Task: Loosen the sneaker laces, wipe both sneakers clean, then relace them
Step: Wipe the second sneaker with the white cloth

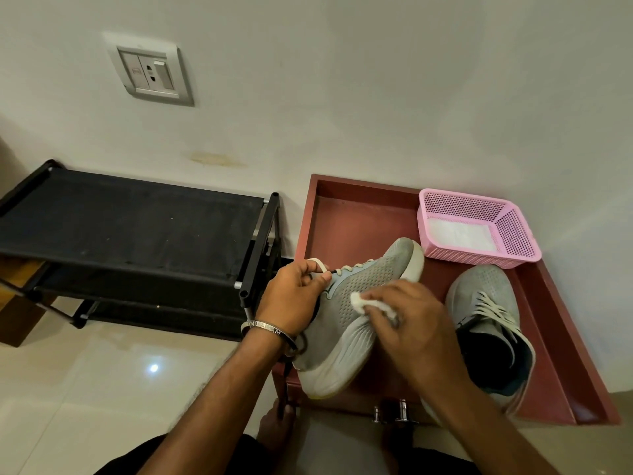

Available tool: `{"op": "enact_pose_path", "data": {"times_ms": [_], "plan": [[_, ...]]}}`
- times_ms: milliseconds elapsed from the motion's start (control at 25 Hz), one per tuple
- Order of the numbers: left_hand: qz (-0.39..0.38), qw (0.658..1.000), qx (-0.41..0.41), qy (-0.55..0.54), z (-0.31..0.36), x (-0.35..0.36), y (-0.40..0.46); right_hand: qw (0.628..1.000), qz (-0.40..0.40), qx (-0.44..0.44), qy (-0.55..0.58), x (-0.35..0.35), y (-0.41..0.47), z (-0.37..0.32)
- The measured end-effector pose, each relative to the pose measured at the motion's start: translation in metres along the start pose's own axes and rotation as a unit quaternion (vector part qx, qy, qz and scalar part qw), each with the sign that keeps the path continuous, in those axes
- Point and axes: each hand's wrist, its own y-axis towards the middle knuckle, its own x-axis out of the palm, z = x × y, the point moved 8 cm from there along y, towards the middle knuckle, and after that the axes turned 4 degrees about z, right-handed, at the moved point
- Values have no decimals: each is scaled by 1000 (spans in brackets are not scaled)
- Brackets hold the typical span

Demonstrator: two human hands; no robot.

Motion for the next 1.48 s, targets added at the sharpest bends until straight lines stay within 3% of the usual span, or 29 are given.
{"op": "enact_pose_path", "data": {"times_ms": [120,160,280,360,560,800,1000,1240,1360,1480], "plan": [[11,1000,-4,24,-2,-2,1,986,-117,-67,97,18,-23,-36],[19,999,-5,39,-2,-2,2,985,-119,-80,92,17,-20,-33],[38,997,-8,66,-2,-5,2,998,-19,-20,56,-3,1,4],[42,996,-11,73,-2,-4,1,997,-19,-6,68,-3,-5,3],[46,995,-17,82,-1,-6,1,962,-175,-82,194,19,-27,-33],[50,995,-15,80,0,-8,1,999,12,-37,37,-5,-3,8],[48,995,-10,84,0,-6,2,974,-133,-59,174,7,-17,-11],[46,997,-11,62,-6,-7,5,996,68,-30,-55,-15,15,21],[46,997,-4,57,-5,-7,5,996,77,-12,-50,-17,19,22],[51,997,-9,49,-6,-6,5,999,3,-13,31,-5,6,10]]}}
